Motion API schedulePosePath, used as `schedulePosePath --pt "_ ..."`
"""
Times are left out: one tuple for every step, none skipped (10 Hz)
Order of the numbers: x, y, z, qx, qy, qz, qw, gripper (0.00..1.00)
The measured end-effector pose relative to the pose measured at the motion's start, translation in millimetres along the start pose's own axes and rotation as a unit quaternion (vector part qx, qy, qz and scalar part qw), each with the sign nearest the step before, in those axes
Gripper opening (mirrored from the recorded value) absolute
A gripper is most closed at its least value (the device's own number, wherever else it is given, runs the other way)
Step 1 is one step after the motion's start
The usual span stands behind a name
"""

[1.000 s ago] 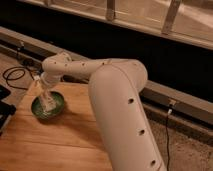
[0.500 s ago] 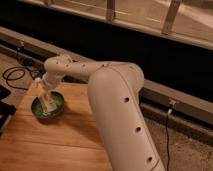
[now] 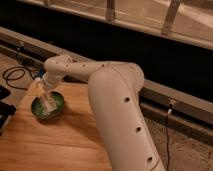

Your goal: Place the bottle in the ceramic bowl

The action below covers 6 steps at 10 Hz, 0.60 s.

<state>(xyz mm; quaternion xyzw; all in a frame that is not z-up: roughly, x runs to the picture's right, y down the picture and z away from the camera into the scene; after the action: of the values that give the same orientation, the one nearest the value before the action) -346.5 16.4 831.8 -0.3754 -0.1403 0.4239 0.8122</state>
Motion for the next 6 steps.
schedulePosePath --pt "0.3 -0.7 -0.3 0.000 0.000 0.000 1.0000 0.50" --pt "0.5 -1.0 -0.4 0.000 0.000 0.001 1.0000 0.60" --pt "0.5 -0.9 -0.4 0.000 0.000 0.001 1.0000 0.70" --pt "0.5 -0.7 -0.2 0.000 0.000 0.000 1.0000 0.76" --pt "0.4 -0.4 -0.1 0.000 0.000 0.000 1.0000 0.80" --pt "0.3 -0.2 -0.1 0.000 0.000 0.000 1.0000 0.80"
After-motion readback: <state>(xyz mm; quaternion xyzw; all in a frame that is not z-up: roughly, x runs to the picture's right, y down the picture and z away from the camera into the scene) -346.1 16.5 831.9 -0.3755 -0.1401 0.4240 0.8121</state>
